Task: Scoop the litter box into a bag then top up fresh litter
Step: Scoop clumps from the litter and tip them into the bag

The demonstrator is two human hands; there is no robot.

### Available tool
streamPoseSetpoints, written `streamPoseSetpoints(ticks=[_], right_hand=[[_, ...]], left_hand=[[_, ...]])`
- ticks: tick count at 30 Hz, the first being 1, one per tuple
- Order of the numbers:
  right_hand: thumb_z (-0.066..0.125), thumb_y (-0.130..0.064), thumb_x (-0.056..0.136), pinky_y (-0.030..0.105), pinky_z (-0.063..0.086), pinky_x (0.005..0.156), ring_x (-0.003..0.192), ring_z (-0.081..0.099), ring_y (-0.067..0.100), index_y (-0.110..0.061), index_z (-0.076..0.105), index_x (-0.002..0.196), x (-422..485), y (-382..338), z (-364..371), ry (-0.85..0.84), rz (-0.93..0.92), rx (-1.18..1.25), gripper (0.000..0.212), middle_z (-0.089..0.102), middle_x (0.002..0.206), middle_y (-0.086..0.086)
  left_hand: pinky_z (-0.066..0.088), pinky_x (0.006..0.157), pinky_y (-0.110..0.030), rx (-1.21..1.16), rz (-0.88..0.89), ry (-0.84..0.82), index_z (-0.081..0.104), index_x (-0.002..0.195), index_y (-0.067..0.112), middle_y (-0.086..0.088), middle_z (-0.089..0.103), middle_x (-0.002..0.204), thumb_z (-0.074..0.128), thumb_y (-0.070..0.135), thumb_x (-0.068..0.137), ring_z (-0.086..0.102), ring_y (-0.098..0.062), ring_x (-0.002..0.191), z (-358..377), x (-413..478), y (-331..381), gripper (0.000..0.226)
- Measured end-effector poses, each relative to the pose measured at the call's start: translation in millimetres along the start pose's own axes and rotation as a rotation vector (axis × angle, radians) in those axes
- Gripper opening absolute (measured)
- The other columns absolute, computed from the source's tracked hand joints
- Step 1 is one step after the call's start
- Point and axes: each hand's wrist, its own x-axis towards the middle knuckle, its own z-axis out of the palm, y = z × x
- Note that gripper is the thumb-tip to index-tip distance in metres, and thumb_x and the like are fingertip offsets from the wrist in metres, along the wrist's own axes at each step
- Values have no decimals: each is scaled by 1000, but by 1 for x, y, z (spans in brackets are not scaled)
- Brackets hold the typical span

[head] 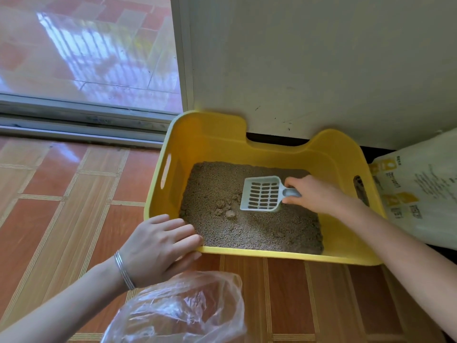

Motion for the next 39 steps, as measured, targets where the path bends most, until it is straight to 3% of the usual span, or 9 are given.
streamPoseSetpoints(ticks=[3, 8, 12, 18, 20, 24, 28, 35, 39], right_hand=[[46, -46, 91, 36, 53, 65, 69, 58, 17, -21, 53, 101, 3, 4, 5, 15, -47, -141, 28, 62, 84, -1], [42, -48, 93, 25, 40, 54, 64, 49, 12, -20, 51, 103, 2, 3, 9, -7, -111, -305, 32, 54, 80, -4], [34, -44, 97, 24, 48, 58, 66, 52, 11, -19, 47, 107, -2, 6, 17, 97, -183, -344, 30, 60, 91, -4], [26, -33, 100, 30, 43, 87, 108, 54, 19, -13, 36, 136, -4, 13, 32, 184, -183, -386, 43, 55, 125, 6], [30, -29, 99, 32, 46, 84, 105, 56, 22, -8, 37, 138, -6, 17, 34, 258, -192, -392, 45, 59, 120, 9], [66, -21, 79, 33, 52, 54, 71, 64, 23, -1, 63, 112, -12, 24, 29, 466, -247, -361, 39, 69, 83, 11], [77, -20, 71, 32, 52, 50, 64, 63, 22, -4, 67, 98, -14, 24, 27, 512, -264, -313, 33, 69, 78, 8], [54, -26, 91, 30, 42, 68, 80, 57, 22, -12, 58, 96, -11, 19, 30, 383, -229, -340, 16, 64, 91, 7], [44, -30, 92, 36, 48, 80, 93, 57, 23, -10, 56, 114, -10, 17, 29, 335, -173, -367, 32, 62, 102, 7]], left_hand=[[34, 52, -29, 11, -5, 1, 63, 82, 21, 7, 58, 74, 34, 37, 97, 50, -17, 60, 0, 0, 0, 37], [34, 50, -29, 20, -7, 5, 63, 79, 20, 6, 57, 72, 34, 37, 97, 50, -17, 59, 1, -1, 0, 38], [35, 50, -29, 29, -10, 9, 63, 78, 20, 6, 56, 70, 35, 38, 96, 49, -17, 58, 3, -1, 0, 38], [35, 50, -29, 34, -5, 32, 63, 78, 20, 6, 56, 70, 33, 37, 97, 49, -17, 58, 3, -1, 0, 39], [36, 50, -28, 35, -4, 38, 63, 77, 20, 6, 57, 71, 33, 37, 97, 49, -17, 58, 3, -1, 1, 40], [37, 49, -28, 43, -3, 51, 63, 77, 20, 6, 58, 71, 34, 37, 96, 50, -17, 57, 4, -1, 1, 39], [35, 50, -28, 57, -6, 54, 63, 76, 20, 6, 57, 70, 34, 38, 96, 49, -17, 58, 4, -1, 1, 39], [34, 52, -29, 80, -17, 52, 59, 76, 20, 6, 54, 70, 36, 39, 96, 48, -17, 59, 4, -2, 1, 35], [34, 52, -28, 80, -17, 57, 58, 76, 20, 6, 54, 70, 37, 38, 95, 48, -16, 59, 4, -2, 1, 34]])
